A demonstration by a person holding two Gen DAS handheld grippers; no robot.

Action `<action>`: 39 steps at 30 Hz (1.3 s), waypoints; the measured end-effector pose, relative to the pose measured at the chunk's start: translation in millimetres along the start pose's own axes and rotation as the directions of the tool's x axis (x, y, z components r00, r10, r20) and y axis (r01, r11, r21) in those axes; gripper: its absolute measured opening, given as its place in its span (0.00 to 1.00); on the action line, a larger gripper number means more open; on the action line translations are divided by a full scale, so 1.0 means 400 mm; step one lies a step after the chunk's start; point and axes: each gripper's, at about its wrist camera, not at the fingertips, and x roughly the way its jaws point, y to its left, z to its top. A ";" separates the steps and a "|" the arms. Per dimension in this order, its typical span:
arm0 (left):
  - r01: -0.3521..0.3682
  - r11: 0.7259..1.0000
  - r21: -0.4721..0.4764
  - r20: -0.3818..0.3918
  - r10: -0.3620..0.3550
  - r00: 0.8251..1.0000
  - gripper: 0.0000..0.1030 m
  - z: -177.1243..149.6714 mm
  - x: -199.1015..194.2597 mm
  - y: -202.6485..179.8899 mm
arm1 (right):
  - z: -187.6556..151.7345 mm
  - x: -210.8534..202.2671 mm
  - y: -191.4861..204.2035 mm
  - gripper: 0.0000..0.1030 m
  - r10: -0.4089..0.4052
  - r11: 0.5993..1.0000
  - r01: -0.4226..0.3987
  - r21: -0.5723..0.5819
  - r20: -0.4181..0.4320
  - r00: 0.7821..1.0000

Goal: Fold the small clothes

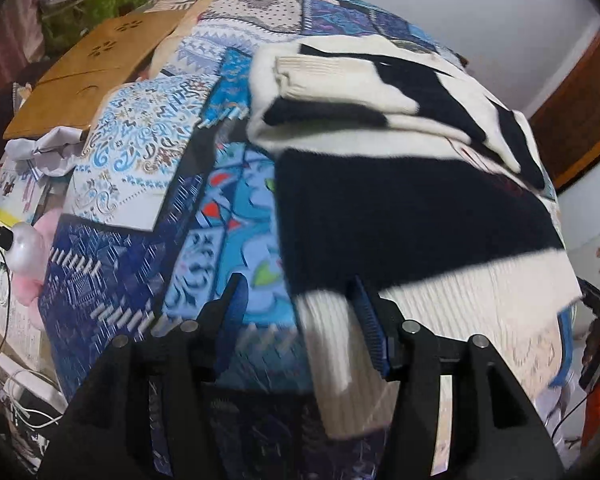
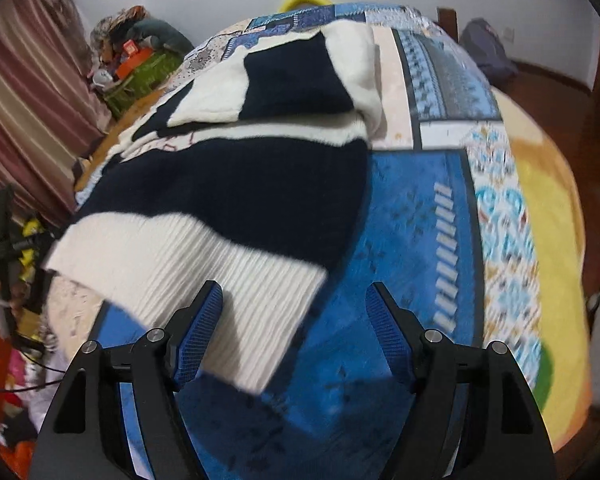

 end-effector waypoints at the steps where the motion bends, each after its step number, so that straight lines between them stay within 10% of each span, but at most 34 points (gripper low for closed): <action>1: -0.008 1.000 0.024 0.009 0.008 1.000 0.52 -0.012 -0.006 -0.011 | -0.006 0.003 0.002 0.61 0.017 1.000 -0.017 0.004 -0.006 1.000; 10: -0.026 0.996 0.089 0.036 0.022 0.999 0.07 -0.033 -0.037 -0.066 | -0.006 -0.001 0.041 0.08 0.092 0.996 -0.092 -0.017 0.019 0.996; 27: -0.026 0.998 0.050 0.283 0.011 0.959 0.06 0.265 -0.197 -0.086 | 0.300 -0.101 0.103 0.06 0.032 0.980 0.021 -0.200 0.261 0.965; 39: -0.103 0.990 -0.094 0.204 0.120 0.972 0.00 0.543 0.059 0.036 | 0.560 0.110 0.046 0.06 -0.034 0.982 0.075 -0.174 0.226 0.973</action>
